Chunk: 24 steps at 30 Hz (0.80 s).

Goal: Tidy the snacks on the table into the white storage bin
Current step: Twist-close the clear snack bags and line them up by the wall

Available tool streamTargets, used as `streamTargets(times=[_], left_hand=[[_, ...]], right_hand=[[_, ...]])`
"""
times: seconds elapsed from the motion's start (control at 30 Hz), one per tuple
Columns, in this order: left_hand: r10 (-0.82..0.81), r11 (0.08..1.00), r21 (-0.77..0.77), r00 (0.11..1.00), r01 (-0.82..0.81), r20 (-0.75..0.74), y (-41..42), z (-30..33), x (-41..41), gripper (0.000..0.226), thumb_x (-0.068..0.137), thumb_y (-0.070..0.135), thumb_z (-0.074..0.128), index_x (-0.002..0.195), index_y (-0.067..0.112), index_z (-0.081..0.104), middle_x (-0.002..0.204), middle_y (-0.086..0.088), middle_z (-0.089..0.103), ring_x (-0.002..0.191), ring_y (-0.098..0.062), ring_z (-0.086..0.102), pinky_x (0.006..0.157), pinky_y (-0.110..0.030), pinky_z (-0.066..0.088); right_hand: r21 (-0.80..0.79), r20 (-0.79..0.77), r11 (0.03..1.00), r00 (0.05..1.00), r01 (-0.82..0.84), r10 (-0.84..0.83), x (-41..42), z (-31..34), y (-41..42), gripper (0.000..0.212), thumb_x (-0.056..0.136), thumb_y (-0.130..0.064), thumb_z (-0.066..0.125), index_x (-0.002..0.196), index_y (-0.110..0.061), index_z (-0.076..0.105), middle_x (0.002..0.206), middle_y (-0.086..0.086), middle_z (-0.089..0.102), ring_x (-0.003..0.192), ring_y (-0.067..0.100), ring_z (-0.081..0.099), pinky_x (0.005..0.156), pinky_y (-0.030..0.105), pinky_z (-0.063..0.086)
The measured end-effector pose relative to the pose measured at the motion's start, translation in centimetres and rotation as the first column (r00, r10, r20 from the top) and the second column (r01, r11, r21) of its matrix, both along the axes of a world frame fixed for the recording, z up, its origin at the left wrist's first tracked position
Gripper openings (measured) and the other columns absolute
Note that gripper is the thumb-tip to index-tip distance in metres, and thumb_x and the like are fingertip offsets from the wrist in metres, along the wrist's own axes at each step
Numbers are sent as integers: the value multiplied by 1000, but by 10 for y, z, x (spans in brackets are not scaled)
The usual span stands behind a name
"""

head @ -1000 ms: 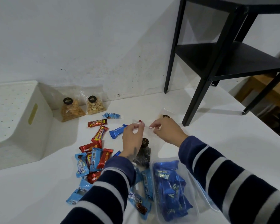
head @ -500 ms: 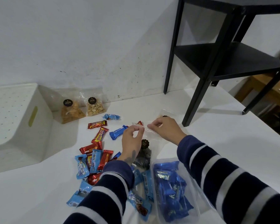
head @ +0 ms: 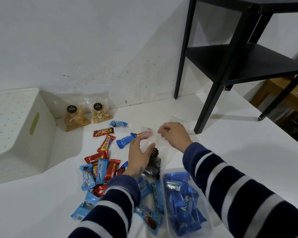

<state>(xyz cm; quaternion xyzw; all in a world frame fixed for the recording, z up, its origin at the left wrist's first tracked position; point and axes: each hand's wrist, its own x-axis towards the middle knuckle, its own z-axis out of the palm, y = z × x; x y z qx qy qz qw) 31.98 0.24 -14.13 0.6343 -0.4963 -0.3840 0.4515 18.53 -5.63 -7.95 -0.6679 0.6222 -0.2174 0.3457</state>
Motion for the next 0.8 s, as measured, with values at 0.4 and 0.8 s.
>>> streamTargets(times=[0.4, 0.8], left_hand=[[71, 978, 197, 997, -70, 5, 13, -32, 11, 63, 81, 1, 69, 119, 46, 45, 124, 6, 52, 107, -18, 59, 94, -39, 52], [-1, 994, 86, 757, -73, 654, -13, -24, 86, 55, 93, 45, 50, 142, 25, 35, 151, -3, 32, 141, -25, 26, 112, -43, 26]], right_hand=[[230, -36, 968, 993, -103, 114, 12, -41, 46, 80, 93, -10, 52, 149, -46, 7, 130, 16, 51, 65, 12, 56, 70, 25, 49], [7, 15, 994, 993, -114, 113, 39, 4, -33, 83, 88, 12, 44, 144, -46, 26, 110, -1, 55, 74, 11, 56, 63, 18, 54]])
